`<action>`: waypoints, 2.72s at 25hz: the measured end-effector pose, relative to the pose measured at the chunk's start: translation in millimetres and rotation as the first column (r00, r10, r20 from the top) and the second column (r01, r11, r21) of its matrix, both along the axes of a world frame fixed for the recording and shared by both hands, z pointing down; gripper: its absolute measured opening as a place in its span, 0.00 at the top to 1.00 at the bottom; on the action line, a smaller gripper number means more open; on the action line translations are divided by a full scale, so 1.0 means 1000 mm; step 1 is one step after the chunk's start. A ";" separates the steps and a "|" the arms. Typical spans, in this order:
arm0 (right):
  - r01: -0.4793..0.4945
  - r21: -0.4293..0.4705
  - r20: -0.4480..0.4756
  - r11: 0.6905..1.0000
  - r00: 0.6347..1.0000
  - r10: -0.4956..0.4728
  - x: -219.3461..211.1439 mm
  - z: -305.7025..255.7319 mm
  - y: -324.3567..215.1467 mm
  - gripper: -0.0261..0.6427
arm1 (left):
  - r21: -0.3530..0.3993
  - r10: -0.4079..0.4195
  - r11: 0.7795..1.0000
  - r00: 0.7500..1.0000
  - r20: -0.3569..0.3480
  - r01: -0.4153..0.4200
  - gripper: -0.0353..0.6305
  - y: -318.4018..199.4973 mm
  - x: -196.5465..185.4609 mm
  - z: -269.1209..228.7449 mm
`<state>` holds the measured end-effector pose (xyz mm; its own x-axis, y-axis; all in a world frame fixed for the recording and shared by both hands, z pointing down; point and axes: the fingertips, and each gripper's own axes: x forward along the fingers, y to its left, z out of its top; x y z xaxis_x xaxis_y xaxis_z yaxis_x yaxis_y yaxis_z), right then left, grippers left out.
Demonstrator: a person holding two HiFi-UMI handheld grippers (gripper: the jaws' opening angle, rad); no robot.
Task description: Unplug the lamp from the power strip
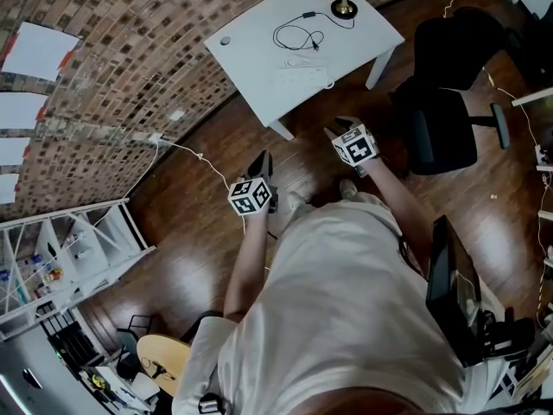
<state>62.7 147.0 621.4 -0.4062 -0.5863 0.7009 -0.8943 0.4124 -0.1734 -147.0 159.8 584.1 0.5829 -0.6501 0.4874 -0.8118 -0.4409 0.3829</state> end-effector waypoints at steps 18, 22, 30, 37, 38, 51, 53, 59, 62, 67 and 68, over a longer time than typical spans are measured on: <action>0.152 -0.112 -0.025 0.982 0.987 -0.156 0.076 0.040 0.039 0.72 | -0.015 -0.087 0.996 0.995 0.041 0.088 0.94 0.069 0.086 0.036; 0.182 -0.106 -0.035 0.977 0.982 -0.187 0.074 0.045 0.042 0.72 | -0.029 -0.083 0.996 0.995 0.047 0.084 0.94 0.065 0.088 0.042; 0.194 -0.082 -0.026 0.978 0.980 -0.197 0.066 0.045 0.049 0.73 | -0.038 -0.082 0.996 0.995 0.061 0.084 0.94 0.055 0.092 0.038; 0.183 -0.046 -0.022 0.982 0.983 -0.184 0.050 0.047 0.045 0.73 | -0.124 -0.069 0.990 0.997 0.039 0.073 0.94 0.065 0.077 0.043; 0.171 -0.046 -0.019 0.984 0.985 -0.172 0.048 0.048 0.044 0.73 | -0.138 -0.066 0.988 0.997 0.027 0.069 0.94 0.066 0.072 0.043; -0.041 -0.119 0.016 0.992 0.999 0.043 0.015 0.060 0.041 0.75 | -0.236 0.020 0.970 0.990 -0.137 -0.053 0.94 0.060 -0.016 0.039; -0.054 -0.124 0.017 0.991 0.998 0.056 0.004 0.059 0.041 0.75 | -0.238 0.046 0.968 0.985 -0.165 -0.085 0.94 0.058 -0.025 0.037; -0.060 -0.113 0.029 0.992 0.998 0.064 -0.029 0.055 0.035 0.75 | -0.211 0.139 0.961 0.970 -0.199 -0.180 0.94 0.049 -0.039 0.032; -0.067 -0.113 0.039 0.991 0.997 0.072 -0.037 0.055 0.035 0.75 | -0.221 0.148 0.956 0.969 -0.196 -0.191 0.94 0.044 -0.041 0.035; -0.139 -0.112 0.150 0.984 0.976 0.155 -0.046 0.034 0.025 0.75 | -0.240 0.144 0.950 0.963 -0.228 -0.199 0.94 0.035 -0.043 0.031; -0.142 -0.104 0.155 0.984 0.975 0.157 -0.047 0.030 0.023 0.75 | -0.239 0.147 0.950 0.961 -0.232 -0.203 0.94 0.034 -0.042 0.030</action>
<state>15.7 170.1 651.8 -0.4315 -0.5854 0.6864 -0.9015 0.2517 -0.3520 -189.3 193.7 613.9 0.7828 -0.3969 0.4793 -0.6201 -0.4322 0.6548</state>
